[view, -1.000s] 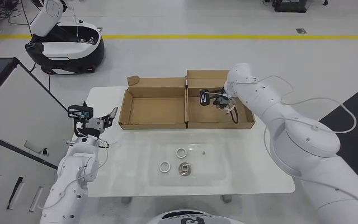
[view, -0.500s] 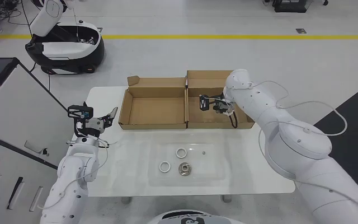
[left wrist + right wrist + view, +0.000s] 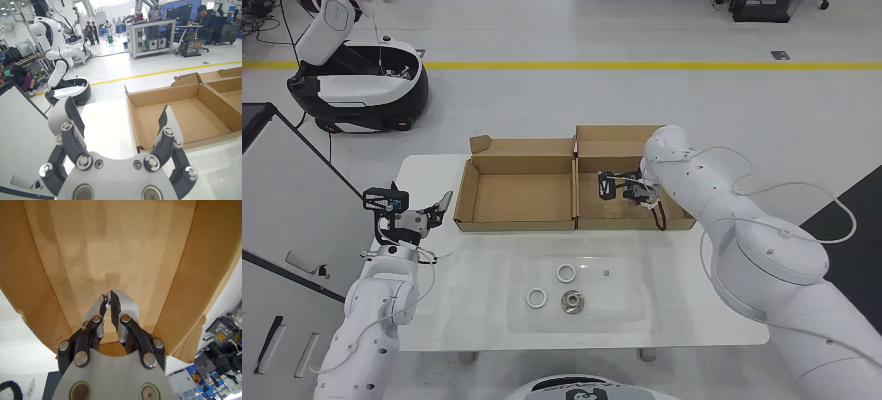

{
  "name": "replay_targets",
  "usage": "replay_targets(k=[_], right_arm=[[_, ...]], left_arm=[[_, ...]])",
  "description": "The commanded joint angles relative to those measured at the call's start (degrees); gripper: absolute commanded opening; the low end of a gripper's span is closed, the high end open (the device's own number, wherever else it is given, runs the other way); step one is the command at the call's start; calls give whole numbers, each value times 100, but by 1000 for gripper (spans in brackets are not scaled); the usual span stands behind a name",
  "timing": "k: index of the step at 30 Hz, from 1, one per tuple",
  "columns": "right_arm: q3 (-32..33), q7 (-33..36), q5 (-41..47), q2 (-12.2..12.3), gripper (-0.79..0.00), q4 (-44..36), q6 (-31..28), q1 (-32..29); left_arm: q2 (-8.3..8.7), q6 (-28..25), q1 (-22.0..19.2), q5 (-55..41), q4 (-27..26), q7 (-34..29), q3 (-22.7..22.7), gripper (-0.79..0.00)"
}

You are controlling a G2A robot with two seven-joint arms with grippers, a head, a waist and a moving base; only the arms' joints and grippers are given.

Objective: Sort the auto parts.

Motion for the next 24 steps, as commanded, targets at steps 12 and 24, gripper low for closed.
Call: replay_targets(k=[12,24], right_arm=[[0,-445,-119,18,-74,29,0,144],[0,-1649,-403,211,0,-14,0,473]], left_arm=[[0,0,0,0,0,0,0,0],[0,0,0,0,0,0,0,0]])
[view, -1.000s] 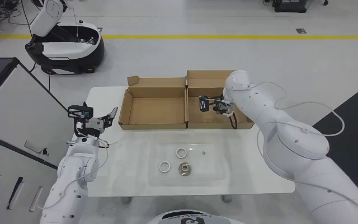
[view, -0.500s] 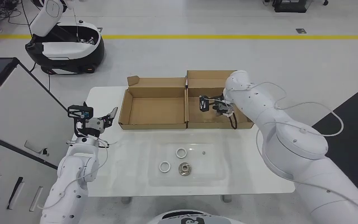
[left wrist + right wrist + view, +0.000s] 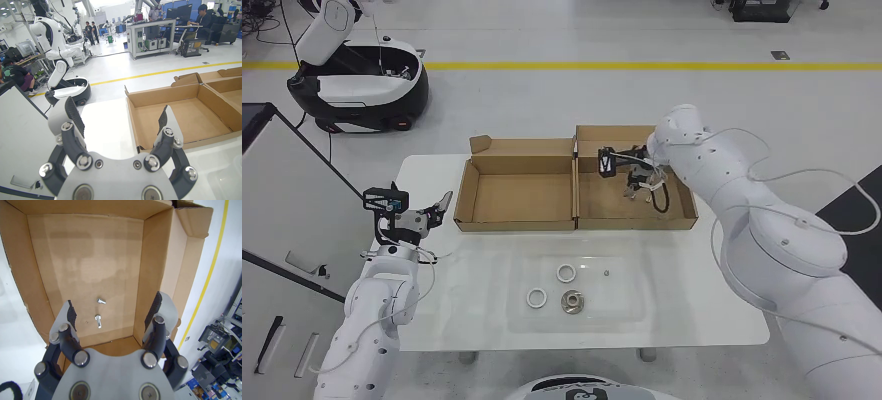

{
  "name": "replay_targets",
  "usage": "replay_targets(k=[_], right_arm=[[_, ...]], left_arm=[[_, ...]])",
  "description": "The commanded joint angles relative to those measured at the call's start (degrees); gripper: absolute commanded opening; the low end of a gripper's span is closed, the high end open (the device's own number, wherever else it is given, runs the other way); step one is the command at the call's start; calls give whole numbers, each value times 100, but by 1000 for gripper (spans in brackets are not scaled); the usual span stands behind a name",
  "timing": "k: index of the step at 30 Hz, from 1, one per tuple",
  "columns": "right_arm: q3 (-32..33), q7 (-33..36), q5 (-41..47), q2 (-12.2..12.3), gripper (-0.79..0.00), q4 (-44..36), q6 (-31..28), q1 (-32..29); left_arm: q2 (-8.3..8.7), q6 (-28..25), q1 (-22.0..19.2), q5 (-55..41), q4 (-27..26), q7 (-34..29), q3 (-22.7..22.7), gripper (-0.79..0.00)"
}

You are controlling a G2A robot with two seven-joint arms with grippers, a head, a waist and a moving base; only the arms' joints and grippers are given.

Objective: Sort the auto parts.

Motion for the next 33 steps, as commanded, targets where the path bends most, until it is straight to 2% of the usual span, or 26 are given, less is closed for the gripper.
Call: replay_targets(k=[1,12,19,26,33], right_arm=[[0,-264,-86,50,0,-13,0,36],[42,-1628,-377,369,0,-330,14,250],[196,-2482,-437,691,0,-836,224,274],[502,-3167,-329,1189,0,-1612,216,148],[1064,-3437,-57,1899,0,-2909,7,-238]], left_arm=[[0,0,0,0,0,0,0,0],[0,0,0,0,0,0,0,0],[0,0,0,0,0,0,0,0],[0,0,0,0,0,0,0,0],[0,0,0,0,0,0,0,0]])
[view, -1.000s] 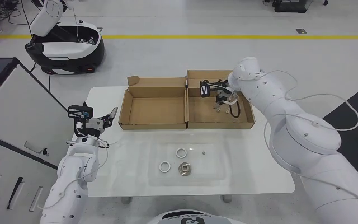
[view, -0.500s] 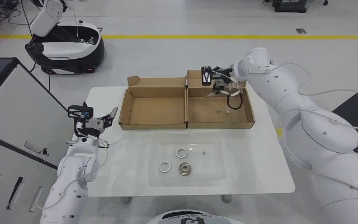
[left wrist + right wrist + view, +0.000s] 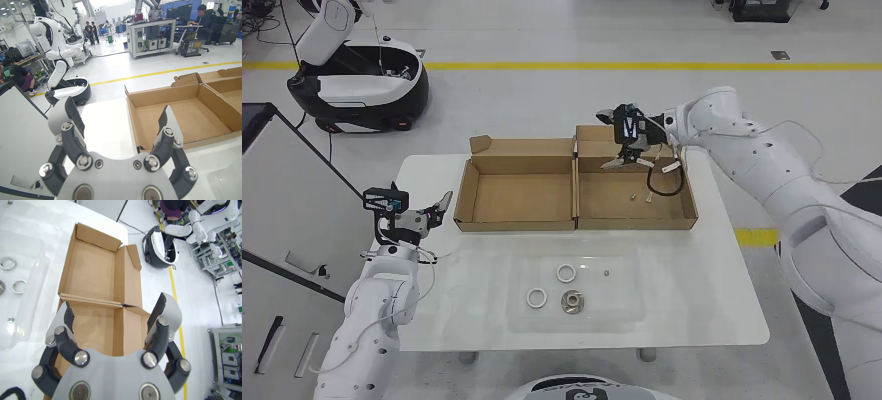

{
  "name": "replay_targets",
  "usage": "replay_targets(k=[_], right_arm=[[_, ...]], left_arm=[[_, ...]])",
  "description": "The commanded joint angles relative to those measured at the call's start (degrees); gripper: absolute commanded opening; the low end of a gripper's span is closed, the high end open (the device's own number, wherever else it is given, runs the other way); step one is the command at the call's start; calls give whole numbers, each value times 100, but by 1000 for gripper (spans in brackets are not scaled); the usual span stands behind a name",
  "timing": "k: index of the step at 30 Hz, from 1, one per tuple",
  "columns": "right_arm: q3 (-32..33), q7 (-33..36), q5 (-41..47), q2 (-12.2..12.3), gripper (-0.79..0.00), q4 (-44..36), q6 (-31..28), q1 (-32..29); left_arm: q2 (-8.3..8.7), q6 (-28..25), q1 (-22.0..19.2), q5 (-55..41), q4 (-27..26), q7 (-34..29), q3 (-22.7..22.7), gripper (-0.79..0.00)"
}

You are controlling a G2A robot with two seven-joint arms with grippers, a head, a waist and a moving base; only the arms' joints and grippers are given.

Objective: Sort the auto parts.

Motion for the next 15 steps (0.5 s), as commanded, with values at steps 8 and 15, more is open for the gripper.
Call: replay_targets(k=[8,15], right_arm=[[1006,566,574,1074,0,-2273,-35,-973],[1679,2159,1281,1770,0,-3877,-35,-1726]], left_arm=[[0,0,0,0,0,0,0,0],[0,0,0,0,0,0,0,0]])
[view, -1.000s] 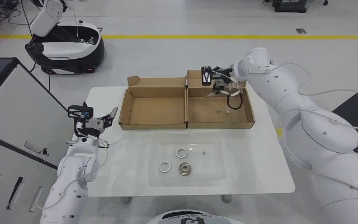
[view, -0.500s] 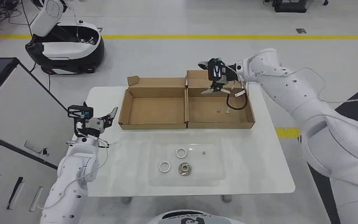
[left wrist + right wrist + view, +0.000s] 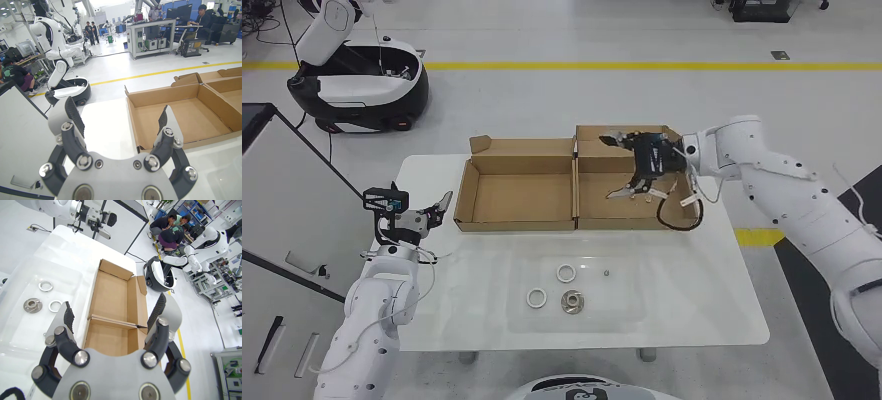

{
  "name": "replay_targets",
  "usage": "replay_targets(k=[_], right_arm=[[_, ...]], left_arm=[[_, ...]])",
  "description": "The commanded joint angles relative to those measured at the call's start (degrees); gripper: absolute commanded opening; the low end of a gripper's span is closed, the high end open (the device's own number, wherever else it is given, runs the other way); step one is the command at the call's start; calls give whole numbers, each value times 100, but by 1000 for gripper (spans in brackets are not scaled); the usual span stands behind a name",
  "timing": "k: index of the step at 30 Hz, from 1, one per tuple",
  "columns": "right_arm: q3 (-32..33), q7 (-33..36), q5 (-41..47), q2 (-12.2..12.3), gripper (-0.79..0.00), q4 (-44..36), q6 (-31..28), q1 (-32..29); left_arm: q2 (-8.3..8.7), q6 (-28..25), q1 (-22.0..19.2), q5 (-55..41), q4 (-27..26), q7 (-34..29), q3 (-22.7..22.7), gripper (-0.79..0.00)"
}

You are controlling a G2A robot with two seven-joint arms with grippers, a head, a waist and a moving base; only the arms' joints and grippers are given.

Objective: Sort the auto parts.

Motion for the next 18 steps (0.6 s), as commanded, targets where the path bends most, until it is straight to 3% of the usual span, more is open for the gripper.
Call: replay_targets(k=[1,10,18], right_arm=[[132,578,239,139,0,-356,0,-126],[376,2998,1442,487,0,-1604,0,-360],[-3,4471,2221,365,0,-1986,57,-72]], left_arm=[[0,0,0,0,0,0,0,0],[0,0,0,0,0,0,0,0],[0,0,0,0,0,0,0,0]])
